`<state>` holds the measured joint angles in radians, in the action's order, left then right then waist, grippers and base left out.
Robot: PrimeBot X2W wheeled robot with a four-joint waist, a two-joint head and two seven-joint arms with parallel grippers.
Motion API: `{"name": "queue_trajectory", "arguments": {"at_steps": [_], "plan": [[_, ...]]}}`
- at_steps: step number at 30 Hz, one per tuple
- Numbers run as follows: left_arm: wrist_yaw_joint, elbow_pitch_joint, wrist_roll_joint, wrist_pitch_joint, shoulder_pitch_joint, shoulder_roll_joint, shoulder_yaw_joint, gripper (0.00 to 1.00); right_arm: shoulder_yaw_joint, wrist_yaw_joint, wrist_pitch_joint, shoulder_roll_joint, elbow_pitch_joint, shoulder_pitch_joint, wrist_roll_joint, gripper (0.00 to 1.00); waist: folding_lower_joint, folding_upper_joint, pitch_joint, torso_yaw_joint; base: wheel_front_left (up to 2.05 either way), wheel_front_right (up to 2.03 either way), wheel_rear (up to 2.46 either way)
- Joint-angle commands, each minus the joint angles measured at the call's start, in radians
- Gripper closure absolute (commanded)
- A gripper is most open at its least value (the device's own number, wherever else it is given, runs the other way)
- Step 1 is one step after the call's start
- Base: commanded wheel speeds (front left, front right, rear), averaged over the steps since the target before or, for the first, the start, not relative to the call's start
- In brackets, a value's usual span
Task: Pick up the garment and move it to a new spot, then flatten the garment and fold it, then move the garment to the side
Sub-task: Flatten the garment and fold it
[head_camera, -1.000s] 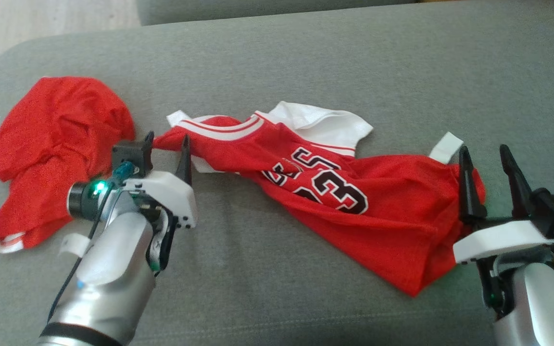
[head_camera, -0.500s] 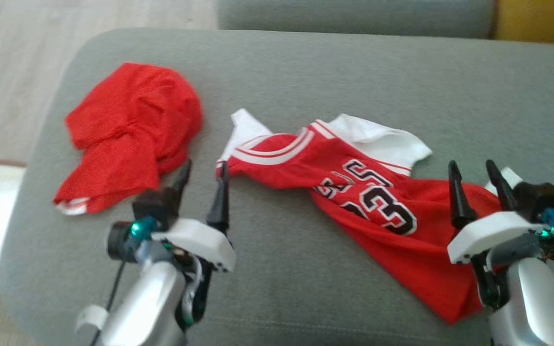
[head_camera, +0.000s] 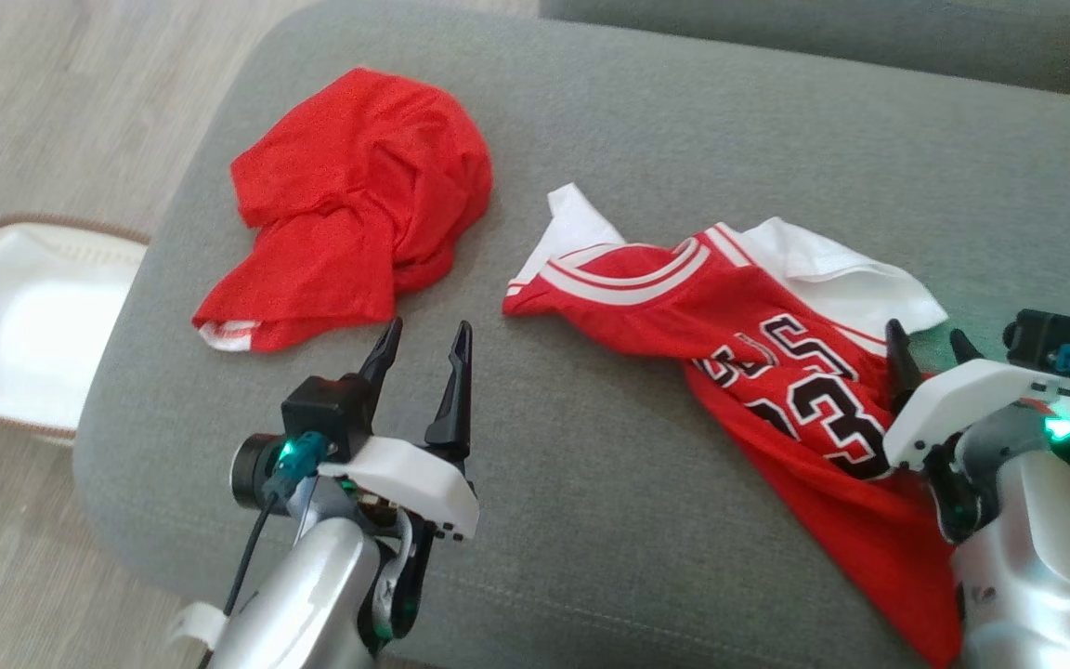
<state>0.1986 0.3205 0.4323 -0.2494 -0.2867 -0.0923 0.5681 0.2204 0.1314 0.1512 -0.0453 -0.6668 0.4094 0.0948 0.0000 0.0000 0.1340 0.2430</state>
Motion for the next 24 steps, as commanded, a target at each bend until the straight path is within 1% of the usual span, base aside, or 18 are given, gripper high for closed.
{"name": "queue_trajectory", "arguments": {"at_steps": [1, 6, 7, 8, 9, 14, 17, 20, 24], "plan": [[0.001, -0.035, -0.005, -0.011, -0.029, -0.002, -0.03, 0.0, 0.0, -0.001, -0.001, -0.005, 0.001, 0.057, -0.018, 0.0, 0.0, 0.0, 0.021, 0.021, 0.0, 0.0, 0.0], [-0.002, -0.03, -0.004, -0.011, -0.038, 0.004, -0.024, 0.0, 0.022, -0.001, -0.008, -0.005, -0.065, 0.102, -0.025, 0.0, 0.0, 0.0, 0.051, 0.039, 0.0, 0.0, 0.0], [-0.002, -0.028, -0.004, -0.011, -0.039, 0.004, -0.024, 0.0, 0.02, -0.001, -0.011, -0.005, -0.075, 0.111, -0.023, 0.33, 0.0, 0.0, 0.055, 0.041, 0.0, 0.0, 0.0], [-0.002, -0.027, -0.003, -0.011, -0.041, 0.005, -0.024, 0.0, 0.013, -0.001, -0.018, -0.005, -0.081, 0.119, -0.026, 0.82, 0.0, 0.0, 0.06, 0.042, 0.0, 0.0, 0.0], [-0.002, -0.026, -0.003, -0.011, -0.042, 0.006, -0.024, 0.0, 0.007, -0.001, -0.027, -0.005, -0.083, 0.127, -0.031, 1.0, 0.0, 0.0, 0.064, 0.043, 0.0, 0.0, 0.0], [-0.003, -0.023, -0.004, -0.012, -0.05, 0.013, -0.023, 0.0, 0.049, -0.001, -0.083, -0.041, -0.053, 0.182, -0.125, 1.0, 0.0, 0.0, 0.08, 0.048, 0.0, 0.0, 0.0], [-0.005, -0.023, -0.003, -0.012, -0.054, 0.016, -0.021, 0.0, 0.063, -0.001, -0.096, -0.064, -0.035, 0.222, -0.152, 1.0, 0.0, 0.0, 0.086, 0.052, 0.0, 0.0, 0.0], [-0.009, -0.023, -0.002, -0.012, -0.061, 0.021, -0.016, 0.0, 0.061, -0.001, -0.1, -0.115, -0.009, 0.292, -0.202, 1.0, 0.0, 0.0, 0.095, 0.06, 0.0, 0.0, 0.0], [-0.016, -0.029, 0.0, -0.012, -0.072, 0.029, -0.01, 0.0, 0.004, -0.001, -0.099, -0.208, -0.001, 0.403, -0.267, 1.0, 0.0, 0.0, 0.114, 0.079, 0.0, 0.0, 0.0]]}}
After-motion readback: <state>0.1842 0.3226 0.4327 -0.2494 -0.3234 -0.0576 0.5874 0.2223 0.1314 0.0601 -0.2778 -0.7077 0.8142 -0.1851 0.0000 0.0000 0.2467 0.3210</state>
